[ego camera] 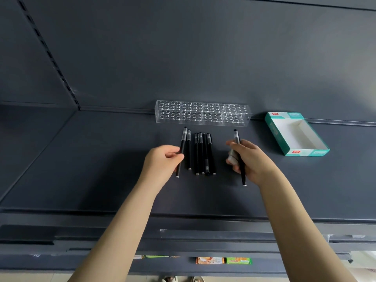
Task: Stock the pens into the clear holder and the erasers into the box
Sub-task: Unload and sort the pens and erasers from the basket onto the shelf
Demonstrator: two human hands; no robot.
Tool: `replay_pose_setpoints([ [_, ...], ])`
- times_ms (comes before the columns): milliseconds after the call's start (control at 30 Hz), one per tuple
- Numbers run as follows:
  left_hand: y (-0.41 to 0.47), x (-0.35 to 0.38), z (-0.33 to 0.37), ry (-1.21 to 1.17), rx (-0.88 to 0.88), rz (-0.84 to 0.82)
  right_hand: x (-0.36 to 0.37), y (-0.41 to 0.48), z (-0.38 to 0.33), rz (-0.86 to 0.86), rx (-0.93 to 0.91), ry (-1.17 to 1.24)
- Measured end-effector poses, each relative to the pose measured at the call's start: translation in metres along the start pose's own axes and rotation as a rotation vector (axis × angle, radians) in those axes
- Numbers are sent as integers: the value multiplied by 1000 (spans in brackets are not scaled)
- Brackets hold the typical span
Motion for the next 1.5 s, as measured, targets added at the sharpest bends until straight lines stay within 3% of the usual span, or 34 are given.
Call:
replay_pose_setpoints([
  [367,24,11,8,160,62,104,8,11,0,28,66,-12],
  [467,24,16,8,202,90,104,5,11,-3,82,23,-224],
  [700,19,23,11,274,202,67,8,20,-15,136,-151,-1067],
  [800,8,22,9,263,288,-41,10,21,-12,141,-114,-1163],
  [900,-3,28,2,398,395,-155,15,20,-12,164,-118,-1216],
  [1033,-7,33,-1,523,443,-179,23,18,-15,204,-142,-1341],
  [1200,-3,32,2,509,472,-164,23,22,-10,185,-107,-1341],
  [1500,2,32,2,481,508,-124,15,20,-8,168,-100,-1036],
])
Point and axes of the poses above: each hand's wrist, its own y-axis towards the middle knuckle, its own x-axis out of the palm, z = x × y, the point moved 6 cm from there along y, towards the middle knuckle, and after that the axes turned 9 degrees about -x, right-handed, at the moved point
